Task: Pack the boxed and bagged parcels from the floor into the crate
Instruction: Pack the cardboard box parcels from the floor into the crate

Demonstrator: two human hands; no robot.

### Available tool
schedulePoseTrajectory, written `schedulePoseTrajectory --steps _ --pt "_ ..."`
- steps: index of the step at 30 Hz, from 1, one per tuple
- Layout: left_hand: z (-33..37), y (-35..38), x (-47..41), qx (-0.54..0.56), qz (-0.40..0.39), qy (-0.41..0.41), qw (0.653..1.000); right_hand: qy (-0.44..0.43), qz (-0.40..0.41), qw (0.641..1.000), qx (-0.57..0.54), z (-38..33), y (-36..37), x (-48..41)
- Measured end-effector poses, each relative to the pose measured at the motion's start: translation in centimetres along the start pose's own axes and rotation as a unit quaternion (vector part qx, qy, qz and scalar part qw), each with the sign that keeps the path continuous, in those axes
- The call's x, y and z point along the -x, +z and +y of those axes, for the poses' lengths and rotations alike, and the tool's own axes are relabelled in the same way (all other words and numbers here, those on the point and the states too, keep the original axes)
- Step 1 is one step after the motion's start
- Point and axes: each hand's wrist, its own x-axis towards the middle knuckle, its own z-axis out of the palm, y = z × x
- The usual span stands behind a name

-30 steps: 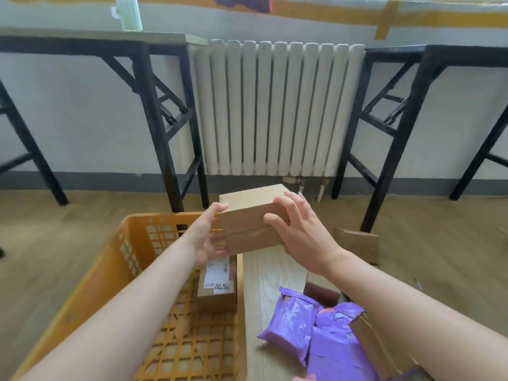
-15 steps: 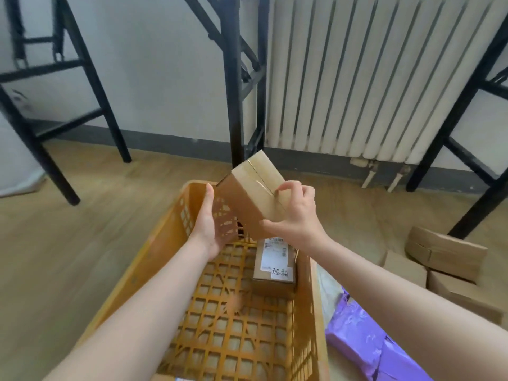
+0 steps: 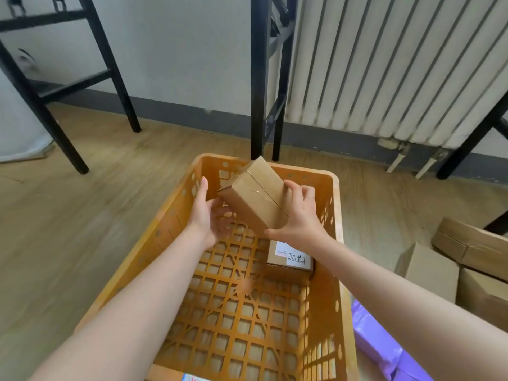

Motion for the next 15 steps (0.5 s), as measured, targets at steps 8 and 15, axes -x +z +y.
schedulePoseTrajectory --steps 8,15 --pt "-0.9 -1.1 0.0 0.048 -0.031 -0.037 0.998 -0.135 -0.005 0.971 0.199 1.6 0.8 0.6" --pt "-2.5 -0.5 -0.3 -0.039 -0.006 -0.025 0.999 -0.141 -0.125 0.962 0.198 1.6 2.2 1.9"
